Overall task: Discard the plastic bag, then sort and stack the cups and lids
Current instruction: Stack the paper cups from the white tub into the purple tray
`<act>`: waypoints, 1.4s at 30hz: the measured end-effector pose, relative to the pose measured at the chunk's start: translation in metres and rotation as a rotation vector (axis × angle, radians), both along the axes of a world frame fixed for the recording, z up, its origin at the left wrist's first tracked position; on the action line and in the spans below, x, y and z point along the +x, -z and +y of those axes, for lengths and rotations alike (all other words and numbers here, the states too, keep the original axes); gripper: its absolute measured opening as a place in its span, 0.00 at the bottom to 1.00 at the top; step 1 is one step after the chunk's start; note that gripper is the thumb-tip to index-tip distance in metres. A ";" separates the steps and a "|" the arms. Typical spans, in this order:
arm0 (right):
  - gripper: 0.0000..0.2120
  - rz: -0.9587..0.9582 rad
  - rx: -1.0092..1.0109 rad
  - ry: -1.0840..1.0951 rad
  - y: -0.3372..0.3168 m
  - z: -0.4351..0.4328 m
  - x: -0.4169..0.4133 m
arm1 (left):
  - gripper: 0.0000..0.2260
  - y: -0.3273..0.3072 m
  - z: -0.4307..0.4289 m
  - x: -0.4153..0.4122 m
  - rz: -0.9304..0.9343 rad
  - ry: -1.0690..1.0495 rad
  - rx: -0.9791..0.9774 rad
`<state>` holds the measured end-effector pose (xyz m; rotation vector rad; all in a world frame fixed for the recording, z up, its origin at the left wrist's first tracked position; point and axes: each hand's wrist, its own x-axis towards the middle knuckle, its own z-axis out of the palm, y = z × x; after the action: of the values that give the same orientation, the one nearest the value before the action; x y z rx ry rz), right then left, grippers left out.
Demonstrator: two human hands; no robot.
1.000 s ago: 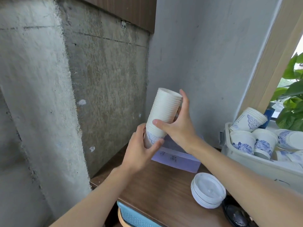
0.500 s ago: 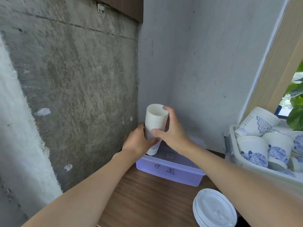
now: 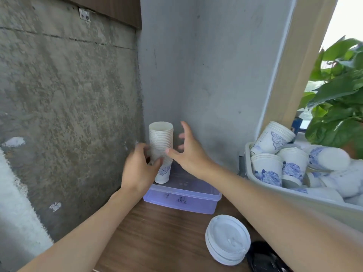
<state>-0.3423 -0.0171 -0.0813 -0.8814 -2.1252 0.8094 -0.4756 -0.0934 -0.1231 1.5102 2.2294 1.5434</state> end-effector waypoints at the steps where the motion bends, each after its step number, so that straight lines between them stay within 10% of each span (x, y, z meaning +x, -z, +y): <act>1: 0.40 0.011 0.016 0.017 -0.008 -0.006 0.011 | 0.13 -0.005 -0.006 0.009 0.026 0.000 0.054; 11: 0.14 0.044 0.171 0.312 -0.061 -0.023 0.170 | 0.06 -0.054 0.001 0.159 0.118 0.346 0.096; 21: 0.16 -0.193 -0.072 0.297 -0.032 -0.009 0.229 | 0.16 -0.041 0.026 0.214 0.244 0.390 -0.142; 31: 0.09 0.011 0.013 0.350 -0.046 -0.017 0.248 | 0.32 -0.056 0.011 0.234 0.208 0.325 -0.210; 42: 0.07 0.243 -0.019 0.140 -0.073 -0.070 0.294 | 0.15 -0.070 -0.021 0.274 -0.026 0.446 -0.021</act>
<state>-0.0480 -0.0870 -0.0082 -0.8832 -1.8278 0.8211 -0.2018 -0.1141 -0.0531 1.8079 1.7244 1.3829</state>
